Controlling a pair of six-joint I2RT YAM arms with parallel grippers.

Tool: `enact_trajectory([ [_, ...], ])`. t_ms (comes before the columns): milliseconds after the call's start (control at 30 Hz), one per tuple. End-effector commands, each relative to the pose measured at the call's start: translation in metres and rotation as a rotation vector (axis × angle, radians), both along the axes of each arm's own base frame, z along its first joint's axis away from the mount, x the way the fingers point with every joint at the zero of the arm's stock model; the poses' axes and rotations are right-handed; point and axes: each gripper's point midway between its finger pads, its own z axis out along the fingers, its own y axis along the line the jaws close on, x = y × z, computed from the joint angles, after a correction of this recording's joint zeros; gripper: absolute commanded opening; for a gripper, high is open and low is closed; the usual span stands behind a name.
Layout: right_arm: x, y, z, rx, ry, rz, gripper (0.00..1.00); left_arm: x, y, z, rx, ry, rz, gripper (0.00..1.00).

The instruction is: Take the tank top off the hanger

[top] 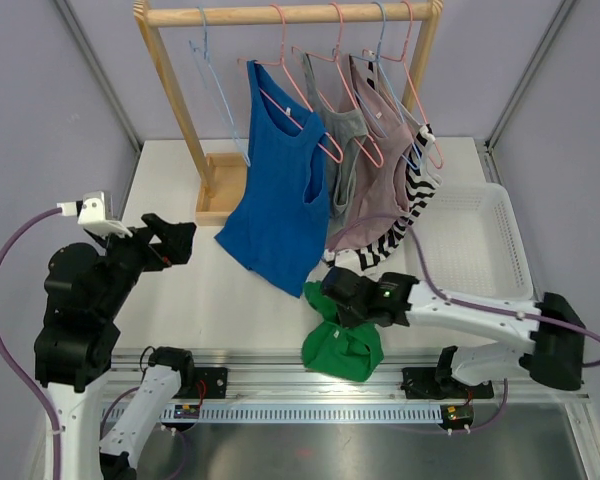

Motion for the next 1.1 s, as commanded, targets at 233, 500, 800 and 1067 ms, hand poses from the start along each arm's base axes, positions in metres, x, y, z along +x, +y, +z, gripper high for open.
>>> enact_trajectory([
  [233,0.037,-0.146,0.19,0.056,-0.486,-0.518,0.0,-0.017,-0.008,-0.012,0.029,0.008,-0.076,0.99],
  [500,0.036,-0.21,0.252,0.092,-0.644,-0.678,0.0,-0.02,-0.012,0.007,0.003,-0.033,-0.094,0.99],
  [800,0.089,-0.238,0.219,-0.279,-0.59,-0.798,0.0,-0.014,-0.03,0.061,0.008,-0.104,-0.201,0.99],
  [1067,0.145,-0.293,0.173,-0.266,-0.463,-0.963,0.0,0.003,-0.042,0.116,-0.002,-0.162,-0.26,0.99],
])
